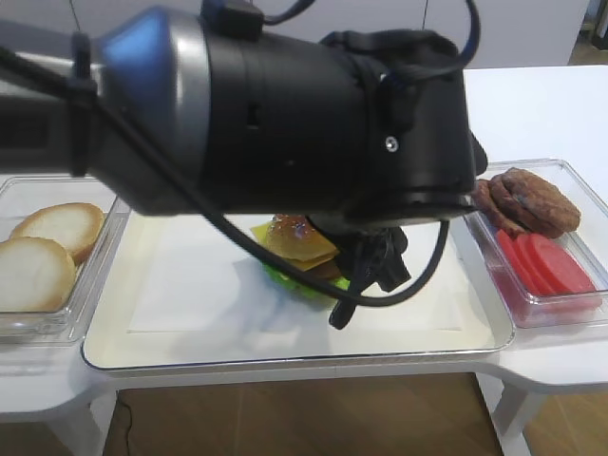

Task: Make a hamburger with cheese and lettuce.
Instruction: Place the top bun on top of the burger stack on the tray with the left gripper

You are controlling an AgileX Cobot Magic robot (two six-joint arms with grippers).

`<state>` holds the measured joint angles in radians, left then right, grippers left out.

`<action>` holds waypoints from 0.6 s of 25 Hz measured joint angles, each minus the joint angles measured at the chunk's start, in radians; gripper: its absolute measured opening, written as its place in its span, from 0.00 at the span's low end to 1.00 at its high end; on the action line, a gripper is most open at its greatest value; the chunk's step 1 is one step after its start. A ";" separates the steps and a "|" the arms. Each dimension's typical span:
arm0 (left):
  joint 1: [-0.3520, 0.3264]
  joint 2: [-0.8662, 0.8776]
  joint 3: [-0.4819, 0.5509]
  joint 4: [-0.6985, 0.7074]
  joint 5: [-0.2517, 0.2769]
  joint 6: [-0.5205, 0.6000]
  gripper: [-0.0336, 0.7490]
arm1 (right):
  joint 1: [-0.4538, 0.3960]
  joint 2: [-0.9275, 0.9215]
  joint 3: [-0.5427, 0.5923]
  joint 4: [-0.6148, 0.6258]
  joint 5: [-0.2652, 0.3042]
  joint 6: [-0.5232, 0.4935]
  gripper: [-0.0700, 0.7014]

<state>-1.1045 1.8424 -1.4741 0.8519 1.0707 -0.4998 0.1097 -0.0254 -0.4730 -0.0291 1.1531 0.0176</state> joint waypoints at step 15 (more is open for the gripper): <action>0.002 0.000 0.000 -0.002 -0.021 -0.024 0.89 | 0.000 0.000 0.000 0.000 0.000 -0.002 0.03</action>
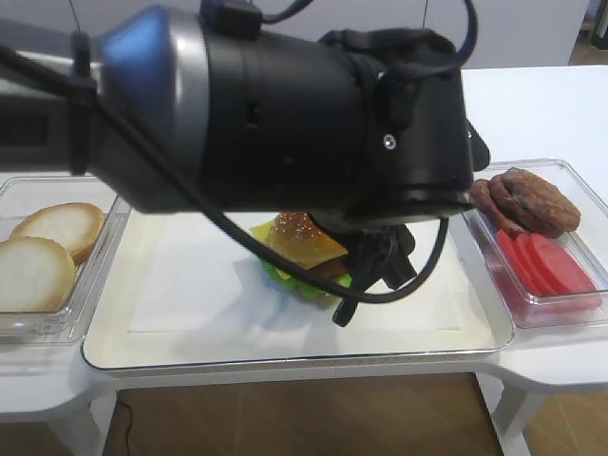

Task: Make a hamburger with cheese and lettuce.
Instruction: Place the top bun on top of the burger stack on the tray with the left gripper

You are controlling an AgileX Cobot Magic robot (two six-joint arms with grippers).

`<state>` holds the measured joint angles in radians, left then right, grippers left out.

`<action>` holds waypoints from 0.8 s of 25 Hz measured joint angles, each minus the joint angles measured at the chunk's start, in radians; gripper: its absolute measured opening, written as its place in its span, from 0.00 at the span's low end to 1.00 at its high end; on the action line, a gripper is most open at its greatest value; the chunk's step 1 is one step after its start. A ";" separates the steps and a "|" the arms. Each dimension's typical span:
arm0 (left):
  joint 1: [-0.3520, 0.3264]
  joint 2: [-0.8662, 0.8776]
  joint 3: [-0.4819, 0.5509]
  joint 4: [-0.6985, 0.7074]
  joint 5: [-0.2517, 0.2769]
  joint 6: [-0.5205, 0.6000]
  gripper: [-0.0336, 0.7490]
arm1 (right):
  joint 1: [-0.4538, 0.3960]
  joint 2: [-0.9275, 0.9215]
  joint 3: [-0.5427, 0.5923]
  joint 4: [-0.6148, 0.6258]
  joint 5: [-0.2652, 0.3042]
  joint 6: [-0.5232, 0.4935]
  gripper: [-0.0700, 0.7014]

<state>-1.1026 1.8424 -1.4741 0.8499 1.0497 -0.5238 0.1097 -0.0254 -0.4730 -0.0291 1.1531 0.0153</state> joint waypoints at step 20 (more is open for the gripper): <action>0.026 0.000 0.000 -0.008 -0.045 -0.048 0.90 | 0.000 0.000 0.000 0.000 0.000 0.002 0.03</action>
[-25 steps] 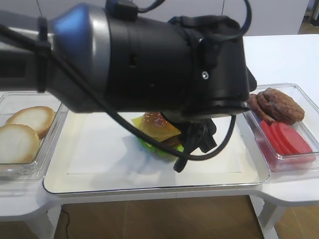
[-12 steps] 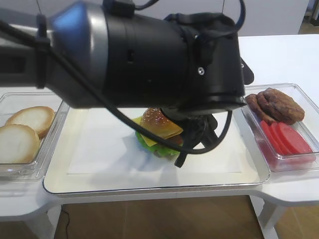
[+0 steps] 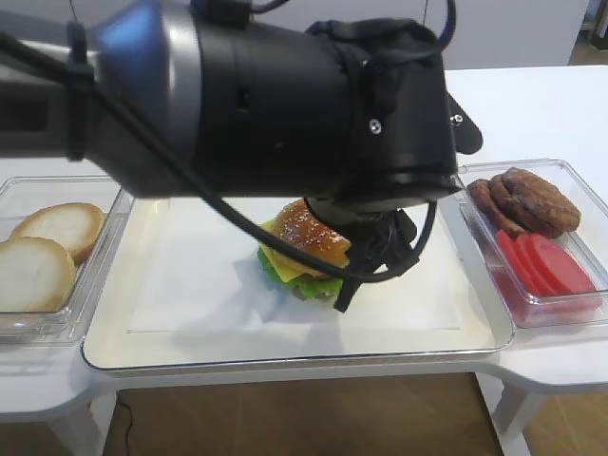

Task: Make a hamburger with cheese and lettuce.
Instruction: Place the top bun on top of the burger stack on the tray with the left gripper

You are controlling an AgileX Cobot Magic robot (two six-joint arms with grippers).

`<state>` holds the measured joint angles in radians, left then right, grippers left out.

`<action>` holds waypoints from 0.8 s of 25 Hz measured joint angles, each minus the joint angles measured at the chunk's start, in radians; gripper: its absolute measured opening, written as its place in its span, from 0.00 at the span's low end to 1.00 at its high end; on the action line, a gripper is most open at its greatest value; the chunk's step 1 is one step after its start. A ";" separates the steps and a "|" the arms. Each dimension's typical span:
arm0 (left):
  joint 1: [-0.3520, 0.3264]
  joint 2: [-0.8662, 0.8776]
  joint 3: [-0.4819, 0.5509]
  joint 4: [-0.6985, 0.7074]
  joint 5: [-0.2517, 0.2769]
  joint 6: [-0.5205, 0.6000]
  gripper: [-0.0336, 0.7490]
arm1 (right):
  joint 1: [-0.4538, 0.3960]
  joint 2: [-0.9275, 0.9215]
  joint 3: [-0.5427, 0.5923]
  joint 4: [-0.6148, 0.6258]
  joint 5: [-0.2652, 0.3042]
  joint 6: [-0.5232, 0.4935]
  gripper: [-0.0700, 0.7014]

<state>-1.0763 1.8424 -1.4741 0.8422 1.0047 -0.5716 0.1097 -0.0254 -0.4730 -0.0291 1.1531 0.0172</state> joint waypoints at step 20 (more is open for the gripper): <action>0.008 0.000 0.000 0.000 -0.004 -0.006 0.90 | 0.000 0.000 0.000 0.000 0.000 0.000 0.03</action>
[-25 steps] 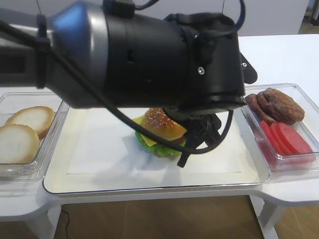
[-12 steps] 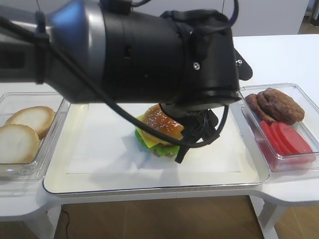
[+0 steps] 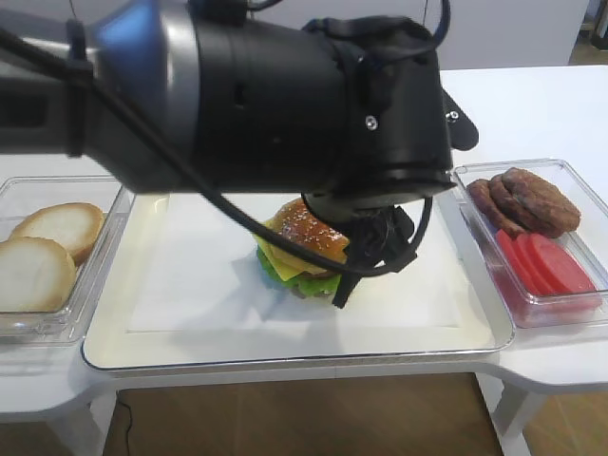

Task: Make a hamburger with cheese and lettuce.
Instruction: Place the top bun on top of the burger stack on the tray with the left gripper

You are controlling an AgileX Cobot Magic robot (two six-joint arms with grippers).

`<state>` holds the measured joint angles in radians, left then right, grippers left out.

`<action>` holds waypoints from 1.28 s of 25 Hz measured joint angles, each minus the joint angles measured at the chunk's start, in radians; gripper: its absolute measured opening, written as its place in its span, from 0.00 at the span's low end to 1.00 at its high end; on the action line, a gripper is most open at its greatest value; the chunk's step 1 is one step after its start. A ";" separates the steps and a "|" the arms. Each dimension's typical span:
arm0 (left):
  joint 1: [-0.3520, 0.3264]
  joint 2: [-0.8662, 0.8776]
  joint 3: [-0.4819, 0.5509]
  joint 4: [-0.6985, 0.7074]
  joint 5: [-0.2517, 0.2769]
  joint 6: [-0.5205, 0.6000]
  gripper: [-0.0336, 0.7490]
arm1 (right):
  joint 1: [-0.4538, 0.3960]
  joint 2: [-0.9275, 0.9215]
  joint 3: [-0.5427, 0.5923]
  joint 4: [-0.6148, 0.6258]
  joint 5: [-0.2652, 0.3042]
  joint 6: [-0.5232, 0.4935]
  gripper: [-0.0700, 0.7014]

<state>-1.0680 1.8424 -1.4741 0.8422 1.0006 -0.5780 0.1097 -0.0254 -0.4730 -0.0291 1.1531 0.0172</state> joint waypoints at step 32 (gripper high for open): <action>0.350 -0.089 -0.183 -0.503 0.187 0.278 0.90 | 0.000 0.000 0.000 0.000 0.000 0.000 0.03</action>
<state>-0.7175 1.7534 -1.6566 0.3387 1.1876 -0.2996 0.1097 -0.0254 -0.4730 -0.0291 1.1531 0.0172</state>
